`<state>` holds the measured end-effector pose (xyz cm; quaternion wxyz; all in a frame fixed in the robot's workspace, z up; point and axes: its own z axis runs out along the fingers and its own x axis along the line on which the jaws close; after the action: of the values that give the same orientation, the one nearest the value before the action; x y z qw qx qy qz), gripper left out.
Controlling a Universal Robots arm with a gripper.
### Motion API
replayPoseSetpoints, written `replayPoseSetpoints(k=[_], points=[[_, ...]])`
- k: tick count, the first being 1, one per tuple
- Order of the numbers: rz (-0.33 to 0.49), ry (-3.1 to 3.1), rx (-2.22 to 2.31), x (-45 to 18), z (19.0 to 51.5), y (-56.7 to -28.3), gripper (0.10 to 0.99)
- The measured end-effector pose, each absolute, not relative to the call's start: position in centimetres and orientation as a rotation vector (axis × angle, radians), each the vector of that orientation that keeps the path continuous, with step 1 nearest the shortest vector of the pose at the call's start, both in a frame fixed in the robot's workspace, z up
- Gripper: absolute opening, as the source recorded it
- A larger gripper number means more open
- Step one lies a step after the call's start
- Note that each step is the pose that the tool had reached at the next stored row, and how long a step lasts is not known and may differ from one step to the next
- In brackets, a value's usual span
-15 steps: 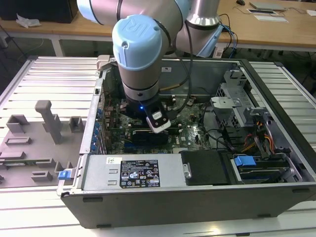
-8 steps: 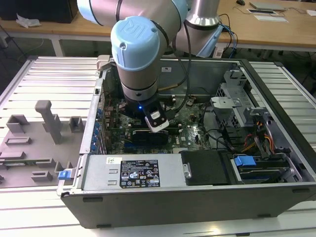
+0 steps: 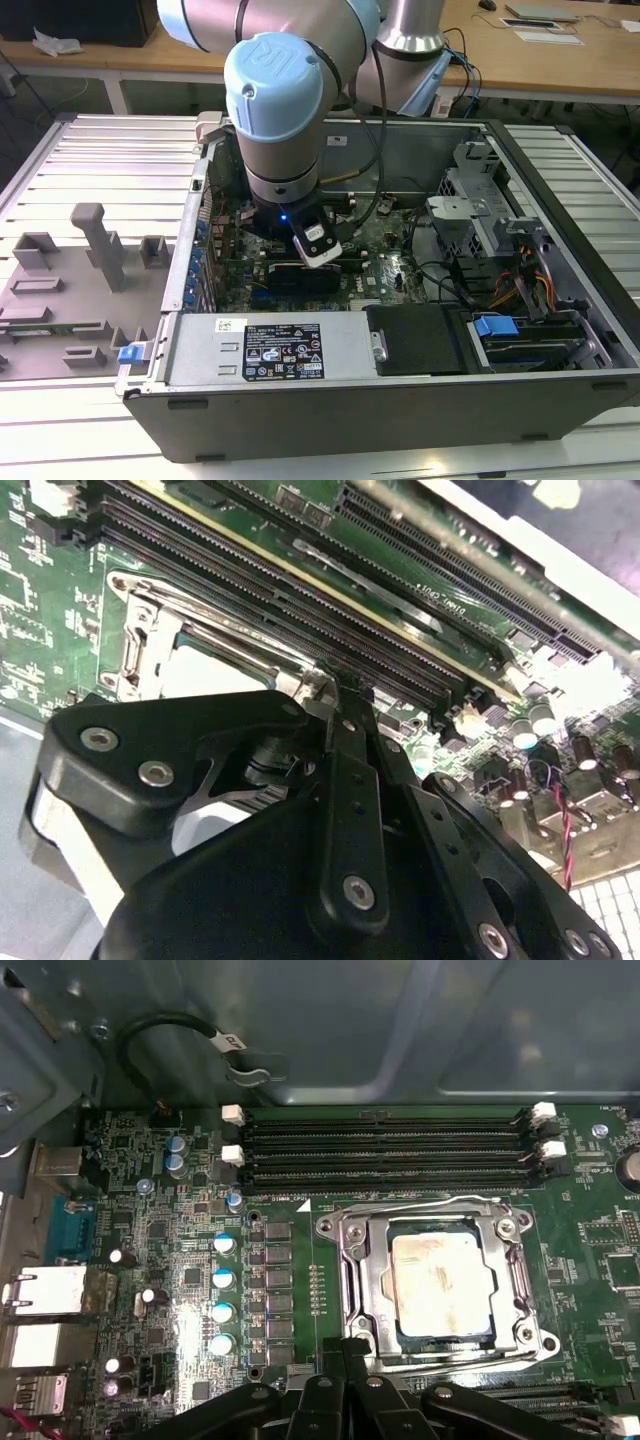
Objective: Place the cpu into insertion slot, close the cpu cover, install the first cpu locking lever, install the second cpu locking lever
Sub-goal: 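Install the second cpu locking lever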
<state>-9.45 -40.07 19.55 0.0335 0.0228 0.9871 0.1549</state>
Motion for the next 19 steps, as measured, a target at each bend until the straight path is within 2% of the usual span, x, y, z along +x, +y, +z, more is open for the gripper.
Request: replayPoseSetpoints(k=[5,10,16,19], points=[[0.464,3.038,0.070,-9.4,20.9,-40.1,0.106],[0.370,3.050,0.068,-9.2,21.5,-40.1,0.106],[0.367,3.051,0.076,-6.8,21.5,-40.1,0.106],[0.305,3.063,0.076,-5.5,21.5,-39.3,0.106]])
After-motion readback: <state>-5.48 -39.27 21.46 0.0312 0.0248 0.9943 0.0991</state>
